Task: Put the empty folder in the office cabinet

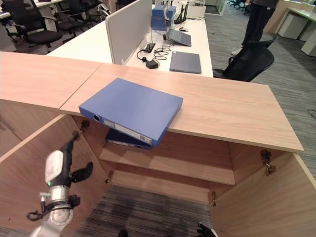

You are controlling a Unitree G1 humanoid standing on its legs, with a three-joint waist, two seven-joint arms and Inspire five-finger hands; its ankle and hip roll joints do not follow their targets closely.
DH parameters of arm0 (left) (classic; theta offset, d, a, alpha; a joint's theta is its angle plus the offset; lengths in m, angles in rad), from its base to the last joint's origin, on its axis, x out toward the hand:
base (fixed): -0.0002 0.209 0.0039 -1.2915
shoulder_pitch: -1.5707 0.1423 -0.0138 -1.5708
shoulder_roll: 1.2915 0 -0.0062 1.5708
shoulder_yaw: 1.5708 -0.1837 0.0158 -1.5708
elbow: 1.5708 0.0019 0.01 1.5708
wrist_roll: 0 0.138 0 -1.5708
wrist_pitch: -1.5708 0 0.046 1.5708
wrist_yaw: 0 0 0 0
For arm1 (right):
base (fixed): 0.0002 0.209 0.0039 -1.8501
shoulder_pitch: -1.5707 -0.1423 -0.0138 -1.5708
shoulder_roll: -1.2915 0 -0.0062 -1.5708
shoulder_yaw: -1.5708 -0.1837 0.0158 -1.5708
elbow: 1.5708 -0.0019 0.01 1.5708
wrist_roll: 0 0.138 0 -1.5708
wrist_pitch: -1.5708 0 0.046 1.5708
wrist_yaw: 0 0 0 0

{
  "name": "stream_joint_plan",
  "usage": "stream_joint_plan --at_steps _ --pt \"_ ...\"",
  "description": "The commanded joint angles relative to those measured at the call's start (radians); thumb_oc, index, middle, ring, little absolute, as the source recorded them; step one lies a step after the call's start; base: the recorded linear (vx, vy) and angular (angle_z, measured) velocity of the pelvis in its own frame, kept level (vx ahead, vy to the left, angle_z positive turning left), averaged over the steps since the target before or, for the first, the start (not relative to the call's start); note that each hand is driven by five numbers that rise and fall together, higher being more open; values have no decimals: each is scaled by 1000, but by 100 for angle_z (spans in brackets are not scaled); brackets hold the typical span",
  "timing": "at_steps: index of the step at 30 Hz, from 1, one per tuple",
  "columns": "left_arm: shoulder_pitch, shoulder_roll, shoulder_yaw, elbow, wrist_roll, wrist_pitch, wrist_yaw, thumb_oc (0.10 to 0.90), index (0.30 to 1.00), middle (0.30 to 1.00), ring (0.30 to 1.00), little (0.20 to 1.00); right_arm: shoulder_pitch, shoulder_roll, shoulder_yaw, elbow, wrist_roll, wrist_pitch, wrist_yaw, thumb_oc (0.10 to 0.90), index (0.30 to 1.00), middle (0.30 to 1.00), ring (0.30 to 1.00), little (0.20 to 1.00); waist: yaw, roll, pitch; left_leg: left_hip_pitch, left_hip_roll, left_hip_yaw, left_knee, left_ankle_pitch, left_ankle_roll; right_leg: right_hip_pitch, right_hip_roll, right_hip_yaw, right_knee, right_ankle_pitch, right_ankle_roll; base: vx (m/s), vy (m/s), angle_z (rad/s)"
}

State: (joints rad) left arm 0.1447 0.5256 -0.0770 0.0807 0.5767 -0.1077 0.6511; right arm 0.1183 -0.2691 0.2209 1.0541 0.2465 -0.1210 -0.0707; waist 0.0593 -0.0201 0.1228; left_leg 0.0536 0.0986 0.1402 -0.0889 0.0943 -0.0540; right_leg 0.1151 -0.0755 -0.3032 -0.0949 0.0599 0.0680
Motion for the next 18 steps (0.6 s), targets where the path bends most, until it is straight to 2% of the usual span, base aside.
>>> stream_joint_plan --at_steps 1,4,6,8,13,18 --pt "-170 65 55 -102 140 -20 97 800 900 900 900 900 -70 -18 7 -21 -2 -51 -8 800 900 900 900 900 2 -6 26 85 36 -35 2 -115 -80 84 -21 71 8 -147 65 0 0 0" --pt "-184 109 63 -139 183 -21 92 800 900 900 900 900 -65 -16 9 -17 6 -51 5 800 900 900 900 900 0 -2 25 88 38 -34 2 -116 -82 85 -19 71 8 -148 64 0 0 0" --pt "-219 199 50 -185 234 -44 53 800 900 900 900 900 -59 -20 15 -5 21 -55 32 800 900 900 900 900 -15 14 22 89 40 -30 2 -114 -85 82 -18 74 9 -149 64 0 0 0" --pt "-237 236 35 -195 244 -59 23 800 900 900 900 900 -60 -24 17 -2 22 -56 43 800 900 900 900 900 -20 19 21 88 41 -27 2 -114 -87 80 -17 75 9 -148 65 -2 -2 -2" --pt "-258 300 2 -205 252 -88 -22 800 900 900 900 900 -68 -36 12 -6 18 -63 48 800 900 900 900 900 -34 34 23 84 42 -19 2 -113 -89 71 -18 80 11 -145 68 -6 4 -2" --pt "-287 331 -49 -189 242 -113 -67 800 900 900 900 900 -64 -44 9 -9 20 -68 49 800 900 900 900 900 -49 43 16 88 42 -6 2 -118 -90 69 -18 88 10 -144 71 -6 22 -9"
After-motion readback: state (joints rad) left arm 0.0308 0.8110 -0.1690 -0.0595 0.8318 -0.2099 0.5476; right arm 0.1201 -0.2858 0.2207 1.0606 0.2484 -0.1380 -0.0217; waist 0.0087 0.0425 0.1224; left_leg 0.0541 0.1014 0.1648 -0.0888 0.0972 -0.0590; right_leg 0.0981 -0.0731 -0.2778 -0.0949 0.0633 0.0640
